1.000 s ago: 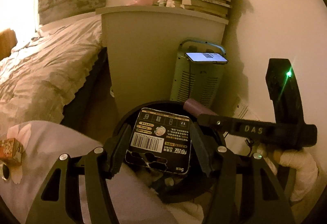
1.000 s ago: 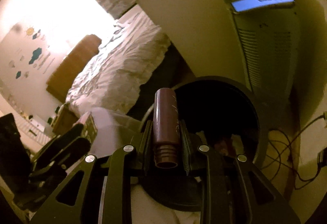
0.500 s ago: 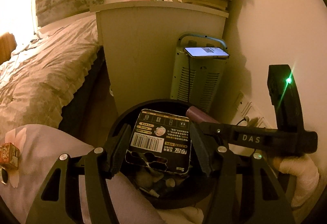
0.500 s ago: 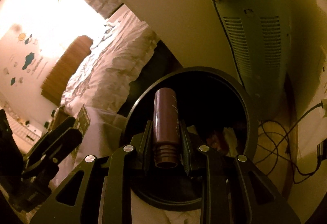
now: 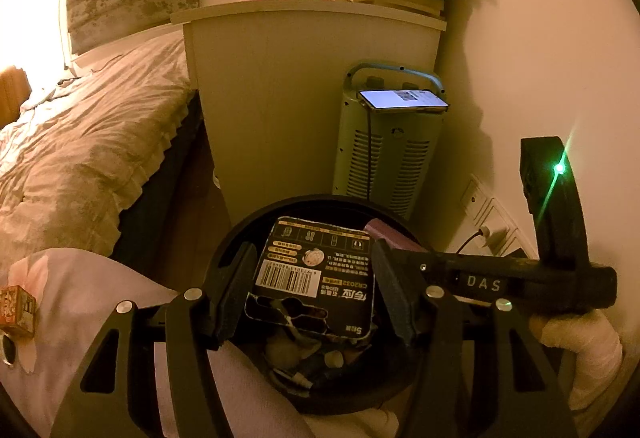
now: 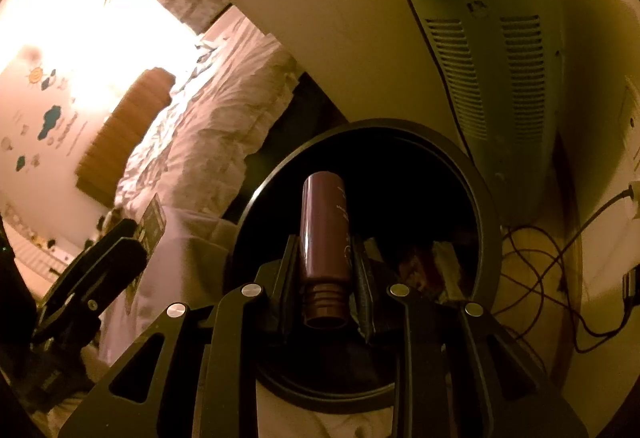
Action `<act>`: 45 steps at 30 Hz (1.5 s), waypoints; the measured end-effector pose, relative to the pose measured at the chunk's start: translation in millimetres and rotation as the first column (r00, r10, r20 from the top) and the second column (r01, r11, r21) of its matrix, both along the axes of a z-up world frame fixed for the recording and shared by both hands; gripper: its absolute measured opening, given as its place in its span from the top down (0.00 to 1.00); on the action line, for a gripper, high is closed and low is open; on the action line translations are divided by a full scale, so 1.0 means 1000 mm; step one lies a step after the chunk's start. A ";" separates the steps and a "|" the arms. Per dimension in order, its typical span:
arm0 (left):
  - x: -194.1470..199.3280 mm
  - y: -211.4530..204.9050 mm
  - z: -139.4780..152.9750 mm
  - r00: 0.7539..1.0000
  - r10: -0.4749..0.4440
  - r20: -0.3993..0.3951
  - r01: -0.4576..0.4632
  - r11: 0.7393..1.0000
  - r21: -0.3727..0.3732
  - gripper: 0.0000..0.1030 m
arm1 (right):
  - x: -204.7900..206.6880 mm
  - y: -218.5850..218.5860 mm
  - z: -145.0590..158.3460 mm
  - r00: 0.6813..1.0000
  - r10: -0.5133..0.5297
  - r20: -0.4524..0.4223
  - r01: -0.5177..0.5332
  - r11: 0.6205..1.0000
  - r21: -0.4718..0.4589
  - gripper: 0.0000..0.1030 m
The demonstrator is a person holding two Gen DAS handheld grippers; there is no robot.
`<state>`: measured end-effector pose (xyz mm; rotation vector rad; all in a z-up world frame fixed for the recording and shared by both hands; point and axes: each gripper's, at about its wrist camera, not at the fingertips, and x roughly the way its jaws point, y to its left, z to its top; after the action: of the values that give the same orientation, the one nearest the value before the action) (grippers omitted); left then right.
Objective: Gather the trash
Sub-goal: 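Open both grippers to drop the card pack and tube into the bin, then grasp the clear cup lid with the left gripper while the right grasps the red milk box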
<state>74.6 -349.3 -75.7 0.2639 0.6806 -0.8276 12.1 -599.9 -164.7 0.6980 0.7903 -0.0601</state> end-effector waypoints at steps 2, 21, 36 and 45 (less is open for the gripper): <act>0.000 -0.001 0.000 1.000 -0.001 0.001 0.001 1.000 0.001 0.43 | 0.001 0.000 0.000 1.000 0.000 -0.002 0.000 1.000 0.002 0.75; 0.001 -0.001 0.000 1.000 0.017 0.014 -0.017 1.000 -0.004 0.22 | -0.002 -0.003 0.002 0.999 -0.033 -0.014 0.033 0.999 -0.006 0.45; 0.033 0.105 0.001 0.976 0.215 -0.038 -0.217 0.974 -0.065 0.22 | 0.044 0.085 0.026 0.982 0.187 0.010 -0.186 0.977 -0.101 0.45; 0.068 0.223 -0.011 0.890 0.450 -0.073 -0.455 0.888 -0.067 0.15 | 0.099 0.182 0.055 0.908 0.419 0.026 -0.404 0.888 -0.219 0.45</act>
<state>142.5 -126.0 -86.6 0.0015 0.7217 -0.4123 111.0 -418.1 -109.2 0.3192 0.8349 0.2647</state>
